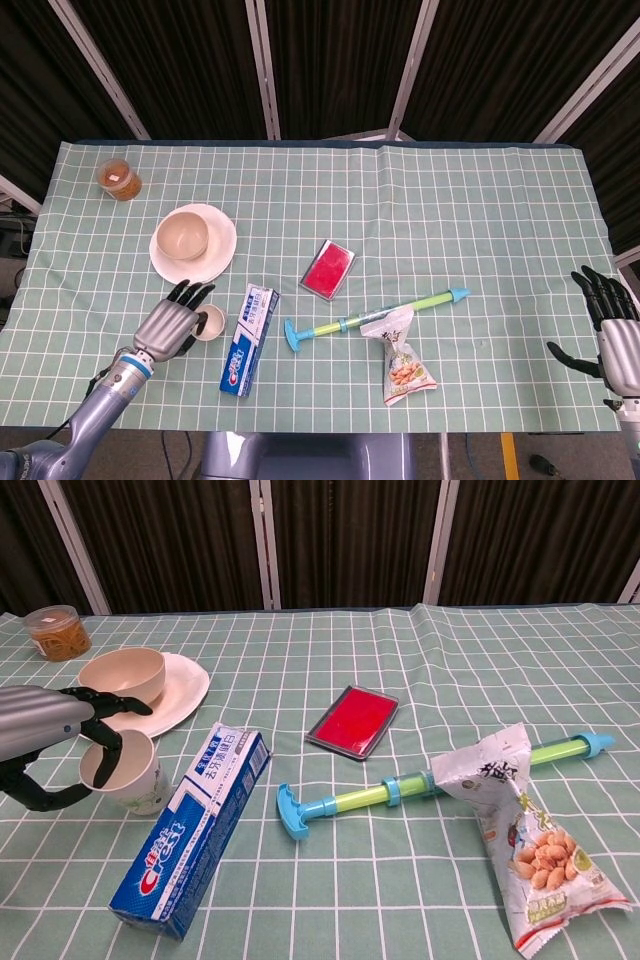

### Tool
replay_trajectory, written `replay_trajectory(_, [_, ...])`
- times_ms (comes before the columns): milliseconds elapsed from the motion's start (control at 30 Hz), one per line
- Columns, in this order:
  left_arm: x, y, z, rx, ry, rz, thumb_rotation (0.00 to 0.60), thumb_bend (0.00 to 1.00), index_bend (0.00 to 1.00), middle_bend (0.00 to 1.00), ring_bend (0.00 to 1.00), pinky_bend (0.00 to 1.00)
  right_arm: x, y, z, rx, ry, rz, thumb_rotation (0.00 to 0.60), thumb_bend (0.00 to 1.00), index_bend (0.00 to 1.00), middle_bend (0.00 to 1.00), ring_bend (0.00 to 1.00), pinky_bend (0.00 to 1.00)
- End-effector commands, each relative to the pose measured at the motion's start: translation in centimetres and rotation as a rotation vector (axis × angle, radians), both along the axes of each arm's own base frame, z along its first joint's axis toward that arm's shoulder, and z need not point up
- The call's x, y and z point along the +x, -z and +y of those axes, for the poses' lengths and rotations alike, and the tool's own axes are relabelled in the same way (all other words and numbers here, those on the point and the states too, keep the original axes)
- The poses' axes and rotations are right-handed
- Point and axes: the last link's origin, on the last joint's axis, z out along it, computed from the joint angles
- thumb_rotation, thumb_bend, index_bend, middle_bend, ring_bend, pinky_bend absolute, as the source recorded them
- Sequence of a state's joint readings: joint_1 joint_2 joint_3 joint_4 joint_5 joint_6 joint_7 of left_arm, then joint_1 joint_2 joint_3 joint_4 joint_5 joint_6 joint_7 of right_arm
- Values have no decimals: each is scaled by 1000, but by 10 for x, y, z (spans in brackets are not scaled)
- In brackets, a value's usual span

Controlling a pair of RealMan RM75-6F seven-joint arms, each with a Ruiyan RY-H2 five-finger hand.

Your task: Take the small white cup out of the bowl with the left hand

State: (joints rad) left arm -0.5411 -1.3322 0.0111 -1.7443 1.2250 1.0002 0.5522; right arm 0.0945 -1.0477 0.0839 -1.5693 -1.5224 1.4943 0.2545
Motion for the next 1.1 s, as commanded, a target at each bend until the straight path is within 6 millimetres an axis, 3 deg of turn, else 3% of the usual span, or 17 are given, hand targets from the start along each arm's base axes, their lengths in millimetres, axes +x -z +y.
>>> replay_trajectory(33, [1,-2,1,3,-1,2,600,462,391,0,0,0,0,0,0,-1,0,0,600,91,11,0,0,0])
replay_trajectory(167, [3,-7,1,29,0,-24,600,393,216,0,0,0,0,1,0,2,-1,4,600,91,11,0,0,0])
replay_trajectory(400, [5,-28,-3,102,14,-70,600,354,40,0,0,0,0,1,0,2,-1,7,600,90,11,0,0,0])
replay_trajectory(633, [-5,-63,-23,275,23,-170,600,338,0,0,0,0,0,1,0,4,-1,11,600,90,11,0,0,0])
replay_trajectory(900, [-50,-92,-59,518,-52,-174,600,214,0,0,0,0,-3,8,-4,23,17,44,600,90,11,0,0,0])
replay_trajectory(1100, [-76,-103,-82,601,-112,-159,600,197,0,0,0,0,-2,12,-4,31,8,64,600,88,11,0,0,0])
